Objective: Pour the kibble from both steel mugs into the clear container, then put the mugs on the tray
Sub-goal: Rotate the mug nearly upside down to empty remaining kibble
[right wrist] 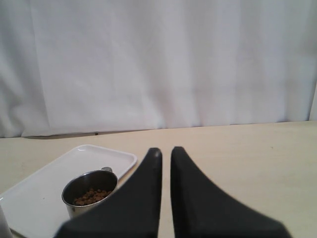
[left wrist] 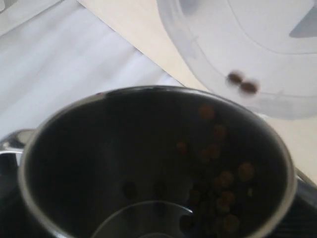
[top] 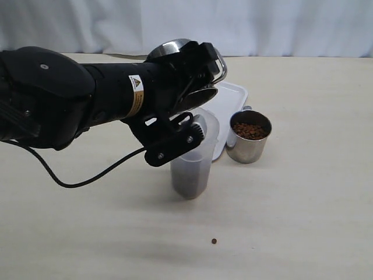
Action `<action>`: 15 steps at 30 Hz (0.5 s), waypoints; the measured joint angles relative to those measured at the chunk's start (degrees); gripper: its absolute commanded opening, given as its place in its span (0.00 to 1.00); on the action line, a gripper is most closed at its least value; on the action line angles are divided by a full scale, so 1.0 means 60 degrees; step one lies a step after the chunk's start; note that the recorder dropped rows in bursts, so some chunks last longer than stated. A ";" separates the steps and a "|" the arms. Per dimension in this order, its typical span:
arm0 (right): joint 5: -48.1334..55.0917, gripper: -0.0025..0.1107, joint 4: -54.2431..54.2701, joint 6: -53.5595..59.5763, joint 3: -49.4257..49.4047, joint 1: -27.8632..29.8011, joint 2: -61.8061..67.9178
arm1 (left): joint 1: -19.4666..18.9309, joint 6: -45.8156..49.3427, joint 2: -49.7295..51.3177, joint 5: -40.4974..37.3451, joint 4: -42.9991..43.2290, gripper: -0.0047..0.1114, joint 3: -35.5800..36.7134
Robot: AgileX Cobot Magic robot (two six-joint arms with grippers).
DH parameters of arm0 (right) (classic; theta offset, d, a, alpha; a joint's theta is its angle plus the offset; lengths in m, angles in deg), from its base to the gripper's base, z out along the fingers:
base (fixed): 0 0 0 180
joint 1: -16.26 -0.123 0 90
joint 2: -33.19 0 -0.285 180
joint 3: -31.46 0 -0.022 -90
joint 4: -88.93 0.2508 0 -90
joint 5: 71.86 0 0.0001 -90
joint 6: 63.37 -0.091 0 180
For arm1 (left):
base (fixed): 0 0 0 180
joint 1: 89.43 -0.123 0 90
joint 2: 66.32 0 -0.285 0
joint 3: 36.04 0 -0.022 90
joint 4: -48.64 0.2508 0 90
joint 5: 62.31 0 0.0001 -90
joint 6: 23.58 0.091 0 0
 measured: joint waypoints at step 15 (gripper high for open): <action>0.0000 0.07 0.0000 0.0000 0.0000 0.0000 0.0000 | 0.0000 0.1402 0.0000 -0.0157 0.0000 0.04 0.0000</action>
